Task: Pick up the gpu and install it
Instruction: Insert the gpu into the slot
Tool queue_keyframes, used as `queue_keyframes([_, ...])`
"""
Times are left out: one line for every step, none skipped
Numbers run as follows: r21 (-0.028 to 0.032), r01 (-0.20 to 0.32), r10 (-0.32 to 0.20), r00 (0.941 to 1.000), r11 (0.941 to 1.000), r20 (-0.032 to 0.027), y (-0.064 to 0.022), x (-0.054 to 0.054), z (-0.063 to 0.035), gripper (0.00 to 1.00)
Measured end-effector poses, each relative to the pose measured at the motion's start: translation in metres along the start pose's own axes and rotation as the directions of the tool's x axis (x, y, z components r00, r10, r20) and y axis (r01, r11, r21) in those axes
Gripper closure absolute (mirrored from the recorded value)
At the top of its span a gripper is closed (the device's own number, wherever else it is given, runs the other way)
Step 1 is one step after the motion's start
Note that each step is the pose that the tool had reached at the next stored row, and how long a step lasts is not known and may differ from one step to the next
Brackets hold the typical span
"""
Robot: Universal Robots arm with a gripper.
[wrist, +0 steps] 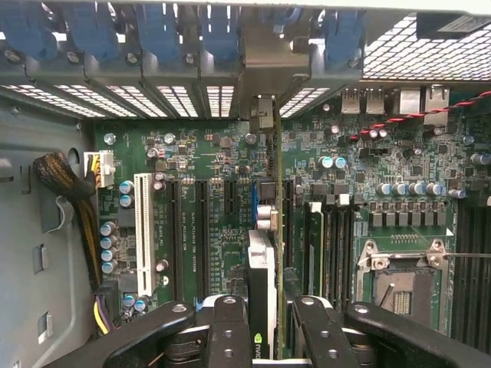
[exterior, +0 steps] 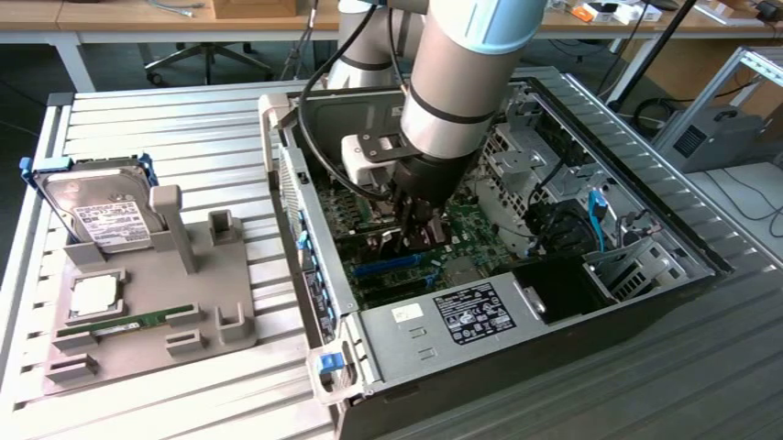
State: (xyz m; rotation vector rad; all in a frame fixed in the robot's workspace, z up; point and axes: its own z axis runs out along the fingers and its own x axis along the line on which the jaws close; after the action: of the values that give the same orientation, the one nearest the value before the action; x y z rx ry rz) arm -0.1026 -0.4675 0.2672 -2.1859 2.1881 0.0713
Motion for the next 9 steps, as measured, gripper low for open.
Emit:
queue_keyframes([0.0,0.0,0.0,1.0,1.0,0.0,0.0,0.0,0.0006,0.73])
queue_keyframes([0.0,0.0,0.0,1.0,1.0,0.0,0.0,0.0001,0.0012,0.73])
queue_keyframes([0.0,0.0,0.0,1.0,1.0,0.0,0.0,0.0001,0.0018,0.73])
queue_keyframes([0.0,0.0,0.0,1.0,1.0,0.0,0.0,0.0002,0.0022,0.73])
queue_keyframes([0.0,0.0,0.0,1.0,1.0,0.0,0.0,0.0002,0.0027,0.73])
queue_keyframes([-0.0001,0.0,0.0,1.0,1.0,-0.0002,0.0001,0.0002,0.0033,0.73])
queue_keyframes([-0.0001,0.0,0.0,1.0,1.0,-0.0003,0.0001,0.0002,0.0034,0.73])
queue_keyframes([-0.0001,0.0,0.0,1.0,1.0,-0.0002,0.0001,0.0002,0.0035,0.73])
queue_keyframes([0.0,0.0,0.0,1.0,1.0,0.0,0.0004,0.0002,0.0036,0.73])
